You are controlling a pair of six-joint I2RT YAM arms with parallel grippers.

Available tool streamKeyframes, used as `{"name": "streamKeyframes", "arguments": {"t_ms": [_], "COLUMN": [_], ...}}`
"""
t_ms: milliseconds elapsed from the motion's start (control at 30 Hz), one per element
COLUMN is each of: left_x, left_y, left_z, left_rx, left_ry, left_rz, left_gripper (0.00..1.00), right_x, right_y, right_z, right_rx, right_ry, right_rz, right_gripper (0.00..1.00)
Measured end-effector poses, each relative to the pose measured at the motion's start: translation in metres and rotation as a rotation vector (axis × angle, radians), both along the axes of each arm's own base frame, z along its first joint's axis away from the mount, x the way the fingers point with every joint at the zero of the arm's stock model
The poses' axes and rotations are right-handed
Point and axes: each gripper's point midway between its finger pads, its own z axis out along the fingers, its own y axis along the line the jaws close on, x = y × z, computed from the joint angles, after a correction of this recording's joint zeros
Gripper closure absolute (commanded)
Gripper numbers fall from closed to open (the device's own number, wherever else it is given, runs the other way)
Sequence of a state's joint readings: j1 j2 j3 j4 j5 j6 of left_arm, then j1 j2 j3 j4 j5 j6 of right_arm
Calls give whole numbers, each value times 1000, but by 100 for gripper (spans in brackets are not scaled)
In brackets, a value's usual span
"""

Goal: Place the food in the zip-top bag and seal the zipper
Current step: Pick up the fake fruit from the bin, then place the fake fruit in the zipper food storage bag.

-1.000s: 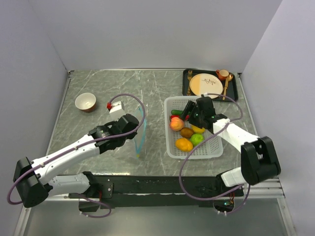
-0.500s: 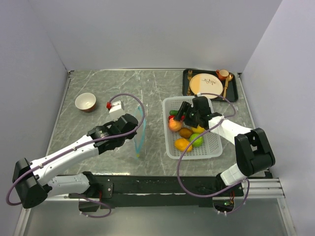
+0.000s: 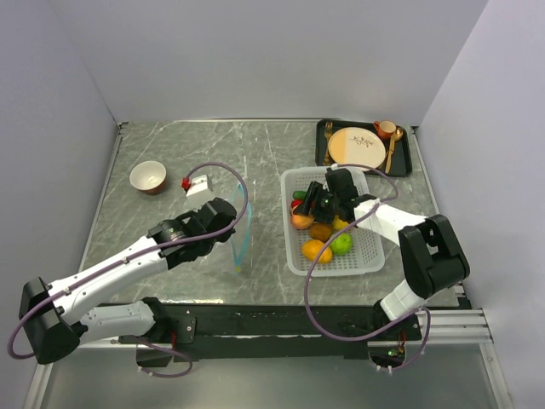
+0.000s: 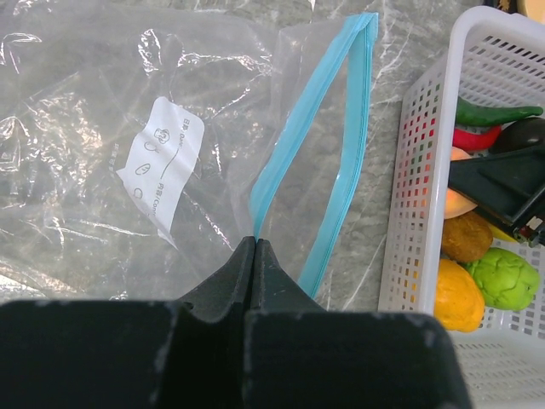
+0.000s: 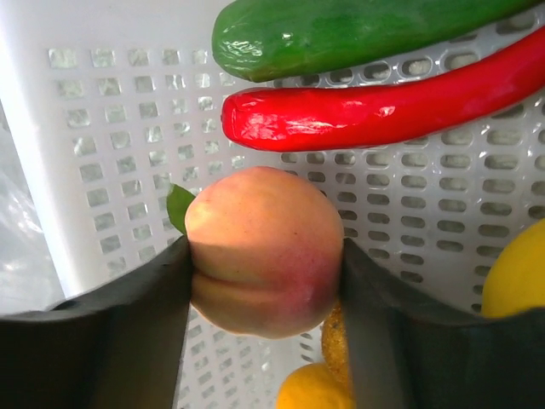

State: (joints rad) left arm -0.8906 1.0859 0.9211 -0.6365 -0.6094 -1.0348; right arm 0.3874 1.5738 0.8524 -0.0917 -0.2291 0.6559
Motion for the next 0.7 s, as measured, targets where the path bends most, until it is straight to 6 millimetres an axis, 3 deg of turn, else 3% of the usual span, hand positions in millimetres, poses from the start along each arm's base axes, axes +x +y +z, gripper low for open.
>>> {"name": "streamKeyframes", "arguments": {"t_ms": [133,233,567,700], "left_x": [0,0,0,2], "left_y": [0,0,0,-3], "left_z": [1,1,0,2], "left_rx": [-3,-3,-4,-20], "left_ry": [-3,-3,-1,-11], "left_rz": [0,0,2,3], "left_gripper": [99,99,99,99], "right_x": [0,1,-5,-18], "right_y": [0,-2,1,25], "right_z": [1,13,124,141], "right_rx": [-3,-2,114,169], "right_ry": [-4,-33,-325,-370], "right_rz": [-2,-10,16,101], "right_gripper": [72,72,73,73]}}
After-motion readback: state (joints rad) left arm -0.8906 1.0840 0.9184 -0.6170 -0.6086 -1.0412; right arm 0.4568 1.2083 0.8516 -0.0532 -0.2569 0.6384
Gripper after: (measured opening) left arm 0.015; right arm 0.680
